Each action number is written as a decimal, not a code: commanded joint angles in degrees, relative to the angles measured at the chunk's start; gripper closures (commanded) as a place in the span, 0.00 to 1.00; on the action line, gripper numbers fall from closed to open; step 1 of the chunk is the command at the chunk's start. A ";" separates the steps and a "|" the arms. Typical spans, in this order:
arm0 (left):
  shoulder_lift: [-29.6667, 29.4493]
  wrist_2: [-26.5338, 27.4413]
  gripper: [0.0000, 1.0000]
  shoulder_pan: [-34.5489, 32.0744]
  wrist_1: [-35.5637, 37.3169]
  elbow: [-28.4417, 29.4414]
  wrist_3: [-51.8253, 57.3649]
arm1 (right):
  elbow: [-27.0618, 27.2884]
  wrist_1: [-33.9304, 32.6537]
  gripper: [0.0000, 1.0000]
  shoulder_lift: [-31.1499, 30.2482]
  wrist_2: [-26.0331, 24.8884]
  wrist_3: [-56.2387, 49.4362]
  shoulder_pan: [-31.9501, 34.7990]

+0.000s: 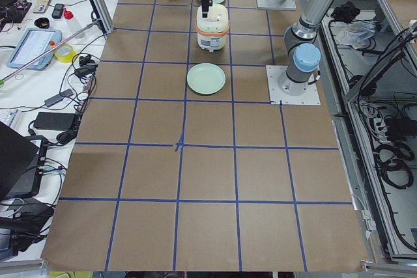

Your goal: Press rice cooker button

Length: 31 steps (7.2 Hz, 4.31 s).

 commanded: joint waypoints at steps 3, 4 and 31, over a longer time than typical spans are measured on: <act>0.00 0.00 0.00 0.00 0.00 0.00 0.00 | 0.06 0.31 1.00 0.32 -0.08 0.07 0.56; 0.00 0.00 0.00 0.00 0.00 0.00 0.00 | -0.20 -0.04 1.00 0.05 -0.61 0.07 0.56; 0.00 0.00 0.00 0.00 0.00 0.00 0.00 | -19.10 17.71 0.00 -7.42 -4.65 -35.35 -26.51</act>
